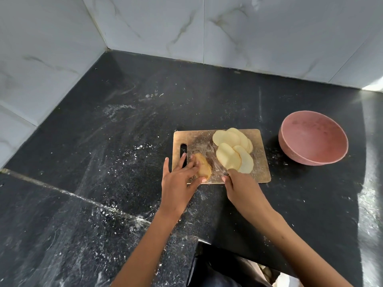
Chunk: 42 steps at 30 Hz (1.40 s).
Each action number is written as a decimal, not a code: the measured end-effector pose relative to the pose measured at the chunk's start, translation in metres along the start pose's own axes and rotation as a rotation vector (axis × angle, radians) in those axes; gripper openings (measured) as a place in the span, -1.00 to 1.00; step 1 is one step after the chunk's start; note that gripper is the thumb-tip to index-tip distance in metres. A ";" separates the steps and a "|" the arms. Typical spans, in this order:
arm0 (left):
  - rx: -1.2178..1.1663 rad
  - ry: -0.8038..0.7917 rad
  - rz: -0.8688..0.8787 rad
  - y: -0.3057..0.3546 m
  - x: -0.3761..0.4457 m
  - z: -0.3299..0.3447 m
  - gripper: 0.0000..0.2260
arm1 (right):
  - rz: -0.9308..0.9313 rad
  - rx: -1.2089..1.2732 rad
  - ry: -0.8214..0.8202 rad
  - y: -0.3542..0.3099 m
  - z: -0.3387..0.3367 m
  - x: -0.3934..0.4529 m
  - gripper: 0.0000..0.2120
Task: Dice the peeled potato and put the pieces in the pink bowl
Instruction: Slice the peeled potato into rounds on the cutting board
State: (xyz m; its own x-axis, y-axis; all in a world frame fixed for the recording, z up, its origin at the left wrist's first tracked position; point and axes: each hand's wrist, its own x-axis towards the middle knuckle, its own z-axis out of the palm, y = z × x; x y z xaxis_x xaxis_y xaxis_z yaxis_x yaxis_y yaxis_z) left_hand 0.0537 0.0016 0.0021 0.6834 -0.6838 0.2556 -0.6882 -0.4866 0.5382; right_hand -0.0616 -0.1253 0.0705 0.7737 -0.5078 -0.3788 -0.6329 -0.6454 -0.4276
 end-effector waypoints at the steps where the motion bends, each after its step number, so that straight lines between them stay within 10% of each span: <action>1: 0.001 0.001 0.001 0.000 0.000 0.000 -0.63 | -0.004 -0.005 0.021 -0.002 0.002 0.004 -0.82; 42: -0.115 -0.012 -0.067 -0.005 0.002 0.000 -0.60 | 0.071 -0.034 -0.009 -0.044 0.014 0.022 -0.86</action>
State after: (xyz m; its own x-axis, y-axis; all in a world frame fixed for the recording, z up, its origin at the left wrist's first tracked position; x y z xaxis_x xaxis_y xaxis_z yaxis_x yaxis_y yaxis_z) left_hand 0.0583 0.0021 -0.0001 0.7236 -0.6587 0.2064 -0.6078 -0.4662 0.6428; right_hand -0.0174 -0.1005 0.0698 0.7265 -0.5481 -0.4143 -0.6848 -0.6273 -0.3709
